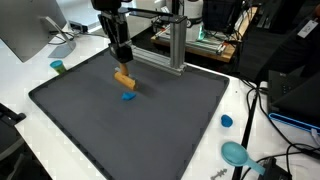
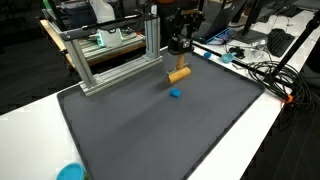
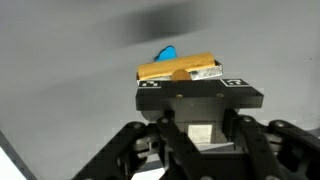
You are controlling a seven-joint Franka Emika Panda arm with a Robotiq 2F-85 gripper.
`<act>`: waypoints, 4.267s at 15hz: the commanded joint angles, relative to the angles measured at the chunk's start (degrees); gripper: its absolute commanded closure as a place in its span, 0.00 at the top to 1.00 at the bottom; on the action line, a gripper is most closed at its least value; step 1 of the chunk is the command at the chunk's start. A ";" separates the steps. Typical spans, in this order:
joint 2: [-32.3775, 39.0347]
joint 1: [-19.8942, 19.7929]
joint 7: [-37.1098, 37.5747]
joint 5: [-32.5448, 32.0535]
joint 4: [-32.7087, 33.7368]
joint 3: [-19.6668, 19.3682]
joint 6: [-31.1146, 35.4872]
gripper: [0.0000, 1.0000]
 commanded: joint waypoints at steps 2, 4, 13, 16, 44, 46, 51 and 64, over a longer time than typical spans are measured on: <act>2.60 0.46 5.52 -2.98 -0.27 -0.95 4.99 0.22; 3.95 0.43 6.67 -2.26 -0.62 -1.29 6.45 0.22; 7.19 0.73 8.28 -1.85 -1.39 -2.47 8.91 0.22; 7.43 0.32 7.60 -0.92 -1.27 -2.20 6.93 0.22; 15.07 -2.57 3.84 5.28 6.71 -1.56 -6.42 0.22; 15.04 -2.40 3.64 5.04 7.07 -1.54 -7.31 0.22; 15.28 -2.08 3.83 4.46 7.69 -1.69 -9.12 0.22; 10.61 -0.75 2.41 3.63 7.87 -0.90 -17.71 0.22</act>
